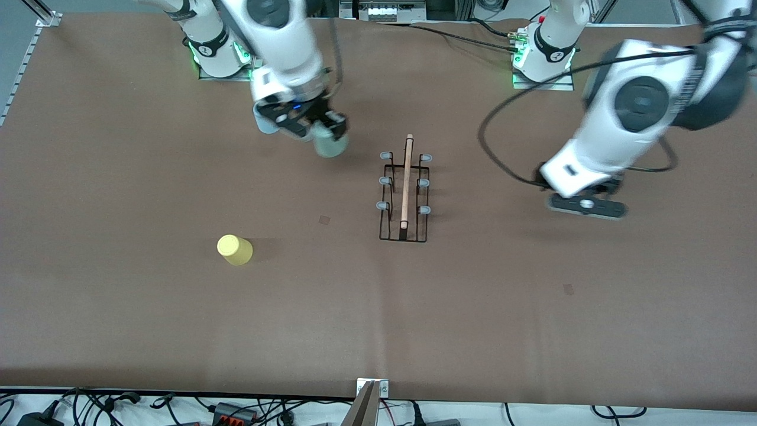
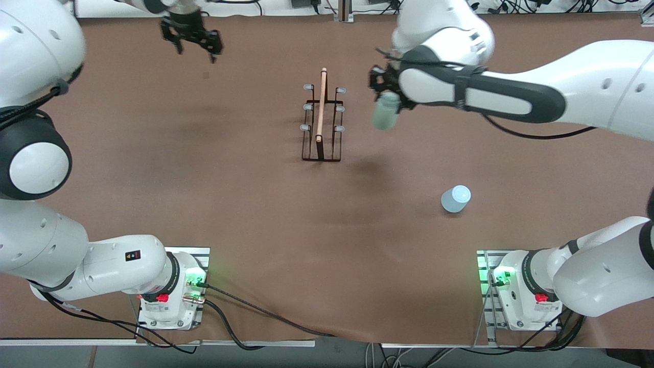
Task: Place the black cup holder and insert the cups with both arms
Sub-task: 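Carry the cup with the right gripper while the left gripper leaves the rack, then lower the teal cup onto a rack peg and open the right gripper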
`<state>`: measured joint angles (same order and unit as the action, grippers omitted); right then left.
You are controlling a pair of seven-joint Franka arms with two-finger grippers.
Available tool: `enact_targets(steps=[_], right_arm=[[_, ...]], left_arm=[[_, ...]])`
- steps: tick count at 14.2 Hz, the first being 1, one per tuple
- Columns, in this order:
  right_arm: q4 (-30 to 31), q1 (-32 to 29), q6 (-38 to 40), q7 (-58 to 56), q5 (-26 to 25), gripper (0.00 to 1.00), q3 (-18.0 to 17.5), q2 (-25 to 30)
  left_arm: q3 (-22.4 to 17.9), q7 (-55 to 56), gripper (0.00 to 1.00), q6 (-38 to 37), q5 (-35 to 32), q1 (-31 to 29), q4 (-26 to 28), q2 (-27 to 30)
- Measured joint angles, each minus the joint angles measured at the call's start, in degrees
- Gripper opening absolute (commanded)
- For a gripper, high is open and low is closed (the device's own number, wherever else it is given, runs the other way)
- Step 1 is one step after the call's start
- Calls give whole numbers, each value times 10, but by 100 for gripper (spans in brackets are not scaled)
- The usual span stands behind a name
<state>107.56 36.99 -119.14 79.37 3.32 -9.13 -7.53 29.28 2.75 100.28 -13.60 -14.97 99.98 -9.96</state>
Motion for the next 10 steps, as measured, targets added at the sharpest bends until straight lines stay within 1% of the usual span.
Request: enact_targets(steps=[2, 3, 5, 7, 8, 9, 10], right_arm=[[-51, 36, -11, 69, 0, 14, 0, -50], [-65, 48, -34, 96, 0, 14, 0, -72], [-73, 64, -78, 127, 0, 14, 0, -107], [-74, 70, -88, 133, -1, 14, 0, -131], [-75, 71, -89, 133, -1, 14, 0, -137], [-75, 71, -90, 133, -1, 15, 1, -141], [-76, 71, -90, 133, -1, 15, 2, -143]], left_arm=[[0, -74, 100, -62, 0, -38, -48, 2], [0, -91, 100, -78, 0, -53, -72, 4], [0, -103, 100, -92, 7, -78, -114, 7], [-1, -103, 100, -102, 64, -106, -143, 9], [-11, -103, 100, -105, 95, -120, -148, 13], [-35, -104, 100, -106, 114, -120, -149, 19], [-77, -107, 100, -108, 126, -99, -147, 28]])
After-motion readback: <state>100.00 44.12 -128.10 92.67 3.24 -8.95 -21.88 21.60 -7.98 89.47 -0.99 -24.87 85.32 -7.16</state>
